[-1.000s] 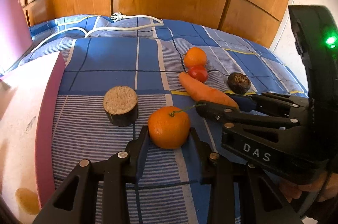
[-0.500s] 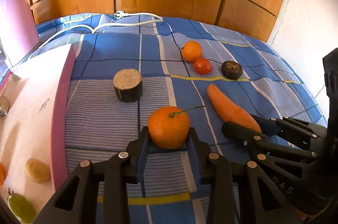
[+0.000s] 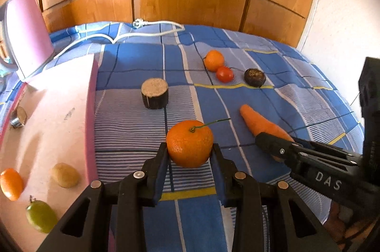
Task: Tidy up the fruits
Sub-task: 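Lift the mandarin with left gripper while right gripper lifts the carrot, then lower the mandarin into the tray with left gripper while right gripper lowers the carrot there, then withdraw both open grippers from the tray toward the remaining items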
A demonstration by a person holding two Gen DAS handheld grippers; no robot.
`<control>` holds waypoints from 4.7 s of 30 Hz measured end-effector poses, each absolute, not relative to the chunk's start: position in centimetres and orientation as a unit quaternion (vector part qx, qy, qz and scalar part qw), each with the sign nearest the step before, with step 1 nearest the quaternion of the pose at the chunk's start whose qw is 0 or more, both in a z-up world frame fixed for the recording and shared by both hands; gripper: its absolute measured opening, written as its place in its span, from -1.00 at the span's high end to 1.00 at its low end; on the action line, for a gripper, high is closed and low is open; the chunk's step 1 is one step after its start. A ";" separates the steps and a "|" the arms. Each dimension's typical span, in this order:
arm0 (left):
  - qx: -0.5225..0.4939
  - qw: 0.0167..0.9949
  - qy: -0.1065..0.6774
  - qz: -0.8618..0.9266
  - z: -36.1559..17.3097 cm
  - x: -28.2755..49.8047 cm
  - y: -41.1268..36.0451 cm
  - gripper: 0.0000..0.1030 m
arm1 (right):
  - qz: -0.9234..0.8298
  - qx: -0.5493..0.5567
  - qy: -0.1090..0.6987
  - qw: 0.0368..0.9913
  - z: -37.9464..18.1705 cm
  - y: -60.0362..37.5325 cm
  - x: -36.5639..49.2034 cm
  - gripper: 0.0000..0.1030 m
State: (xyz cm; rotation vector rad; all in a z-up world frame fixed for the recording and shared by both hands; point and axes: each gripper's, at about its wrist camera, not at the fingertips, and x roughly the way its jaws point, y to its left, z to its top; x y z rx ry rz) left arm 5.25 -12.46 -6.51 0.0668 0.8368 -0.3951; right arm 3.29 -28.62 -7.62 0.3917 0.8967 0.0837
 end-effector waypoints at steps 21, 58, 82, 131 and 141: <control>-0.005 0.927 0.348 -0.143 -1.0 4.3 -6.1 0.32 | 0.078 0.166 0.411 0.893 -3.4 -24.3 4.9 0.44; -0.097 0.921 0.376 -0.016 -3.9 7.0 7.4 0.24 | 0.204 0.113 0.449 0.862 -3.3 -8.2 12.2 0.39; -0.072 0.926 0.369 -0.017 -2.4 4.2 5.0 0.24 | 0.147 0.125 0.436 0.879 -3.3 -12.1 7.6 0.39; 0.028 0.901 0.402 -0.158 -3.3 7.3 -7.5 0.25 | -0.085 0.182 0.439 0.876 -6.9 -29.4 5.9 0.34; 0.019 0.891 0.421 -0.169 -4.5 9.8 -9.7 0.25 | -0.053 0.170 0.436 0.882 -6.9 -29.5 7.8 0.34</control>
